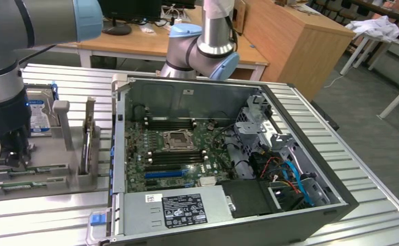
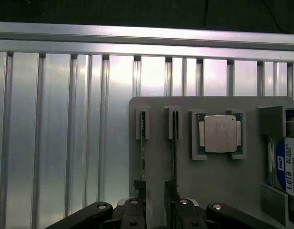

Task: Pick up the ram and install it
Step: 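Pick up the ram and move it above insertion slot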

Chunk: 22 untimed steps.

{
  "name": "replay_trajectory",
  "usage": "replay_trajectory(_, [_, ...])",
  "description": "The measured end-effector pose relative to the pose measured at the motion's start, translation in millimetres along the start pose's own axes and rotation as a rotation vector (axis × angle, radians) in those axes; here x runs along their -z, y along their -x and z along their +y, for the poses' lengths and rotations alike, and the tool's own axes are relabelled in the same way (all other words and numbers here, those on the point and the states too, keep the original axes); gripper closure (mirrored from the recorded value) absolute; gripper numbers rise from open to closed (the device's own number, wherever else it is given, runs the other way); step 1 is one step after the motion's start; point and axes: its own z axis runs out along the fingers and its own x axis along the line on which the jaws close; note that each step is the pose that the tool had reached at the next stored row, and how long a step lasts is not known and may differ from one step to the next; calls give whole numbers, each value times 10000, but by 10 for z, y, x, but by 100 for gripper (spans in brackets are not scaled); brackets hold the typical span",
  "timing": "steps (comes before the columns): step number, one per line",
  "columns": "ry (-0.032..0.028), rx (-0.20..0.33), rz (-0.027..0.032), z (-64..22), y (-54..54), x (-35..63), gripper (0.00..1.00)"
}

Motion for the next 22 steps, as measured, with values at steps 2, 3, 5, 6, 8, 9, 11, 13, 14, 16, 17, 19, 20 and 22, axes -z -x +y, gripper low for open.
replay_trajectory(2, [0,0,0,0,0,0,70])
replay_trajectory(3, [-1,2,0,-2,-5,-1,70])
replay_trajectory(5, [-3,1,-1,-1,-25,-1,70])
replay_trajectory(6, [-2,0,-1,0,-38,-1,70])
replay_trajectory(8, [-2,1,0,0,-58,-2,70])
replay_trajectory(9, [-2,1,-1,0,-68,-2,70])
replay_trajectory(11, [-1,0,0,0,-74,-2,70])
replay_trajectory(13, [-2,-1,-1,0,-74,-2,70])
replay_trajectory(14, [-2,-1,-1,0,-74,-3,70])
replay_trajectory(16, [-2,0,-1,0,-77,-20,70])
replay_trajectory(17, [-2,0,-1,-1,-79,-35,70])
replay_trajectory(19, [-2,0,-1,-2,-82,-68,70])
replay_trajectory(20, [-2,0,-1,-3,-84,-86,70])
replay_trajectory(22, [-2,0,0,-5,-88,-119,70])
